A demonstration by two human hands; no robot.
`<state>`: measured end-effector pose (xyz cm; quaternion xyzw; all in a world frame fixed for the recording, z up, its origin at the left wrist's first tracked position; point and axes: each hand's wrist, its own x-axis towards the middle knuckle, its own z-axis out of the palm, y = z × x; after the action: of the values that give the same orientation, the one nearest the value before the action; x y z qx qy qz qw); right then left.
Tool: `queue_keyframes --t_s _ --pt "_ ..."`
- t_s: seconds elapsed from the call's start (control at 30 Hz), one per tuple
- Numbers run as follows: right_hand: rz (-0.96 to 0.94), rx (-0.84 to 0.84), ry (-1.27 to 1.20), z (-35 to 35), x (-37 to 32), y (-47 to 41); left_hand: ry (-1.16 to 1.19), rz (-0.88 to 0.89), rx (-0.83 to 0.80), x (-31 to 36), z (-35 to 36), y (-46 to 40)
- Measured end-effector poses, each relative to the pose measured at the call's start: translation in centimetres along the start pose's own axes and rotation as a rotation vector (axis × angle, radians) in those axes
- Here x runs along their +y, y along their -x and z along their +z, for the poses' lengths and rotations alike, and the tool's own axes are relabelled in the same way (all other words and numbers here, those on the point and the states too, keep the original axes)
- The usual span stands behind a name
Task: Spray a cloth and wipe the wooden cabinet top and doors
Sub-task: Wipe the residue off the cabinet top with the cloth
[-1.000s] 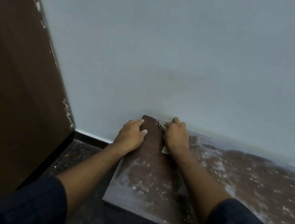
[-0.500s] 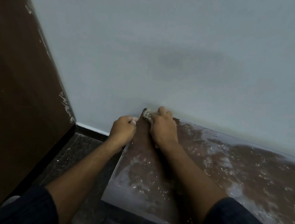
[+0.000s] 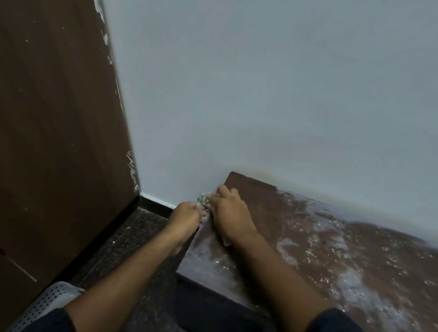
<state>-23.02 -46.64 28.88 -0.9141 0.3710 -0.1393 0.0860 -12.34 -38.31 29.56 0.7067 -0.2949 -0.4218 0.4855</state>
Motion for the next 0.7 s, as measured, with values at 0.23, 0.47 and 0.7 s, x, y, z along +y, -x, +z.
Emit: queue_keyframes --t_s 0.23,0.47,0.7 --pt "0.209 0.079 0.047 -0.8 3.7 -2.1 -0.067 0.016 0.027 -0.9 -0.3 0.1" --pt "-0.047 0.052 0.113 -0.4 3.9 -0.8 -0.128 0.086 0.063 0.3 1.2 -1.1" --pt "0.269 0.142 0.101 -1.9 7.9 0.3 -0.29 0.223 -0.002 1.7 2.3 -4.2"
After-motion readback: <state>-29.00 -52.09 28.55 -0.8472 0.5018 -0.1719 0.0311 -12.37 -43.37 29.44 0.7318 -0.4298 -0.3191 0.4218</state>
